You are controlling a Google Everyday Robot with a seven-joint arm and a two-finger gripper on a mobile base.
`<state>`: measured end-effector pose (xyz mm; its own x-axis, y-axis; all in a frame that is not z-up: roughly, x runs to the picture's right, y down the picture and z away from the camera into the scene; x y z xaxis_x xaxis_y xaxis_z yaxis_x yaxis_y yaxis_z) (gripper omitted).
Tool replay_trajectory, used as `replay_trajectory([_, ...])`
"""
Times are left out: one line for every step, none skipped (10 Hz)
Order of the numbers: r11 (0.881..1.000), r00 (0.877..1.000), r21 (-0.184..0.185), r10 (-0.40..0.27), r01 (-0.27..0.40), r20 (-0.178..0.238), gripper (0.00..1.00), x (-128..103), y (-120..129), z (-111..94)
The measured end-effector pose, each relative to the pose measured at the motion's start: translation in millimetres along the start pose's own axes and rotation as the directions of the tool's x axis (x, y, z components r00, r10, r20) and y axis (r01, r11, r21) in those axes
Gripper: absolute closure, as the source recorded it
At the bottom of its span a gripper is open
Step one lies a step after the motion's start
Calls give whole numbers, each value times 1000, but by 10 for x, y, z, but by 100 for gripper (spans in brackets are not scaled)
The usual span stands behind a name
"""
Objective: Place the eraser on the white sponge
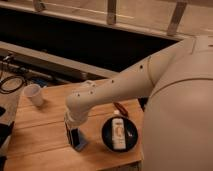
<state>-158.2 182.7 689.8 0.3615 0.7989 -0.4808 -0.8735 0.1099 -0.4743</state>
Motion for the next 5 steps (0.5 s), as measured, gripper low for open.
replay_trajectory([1000,1000,1,0,0,-1,88,4,-3,0])
replay_trajectory([1000,1000,1,0,0,-2,80,5,-3,0])
replay_trajectory([1000,1000,1,0,0,-2,68,7,-4,1])
replay_trajectory([1000,1000,3,2,-2,-4,63,9,0,12])
replay_trajectory([1000,1000,7,6,-6,-12,62,26,-1,45])
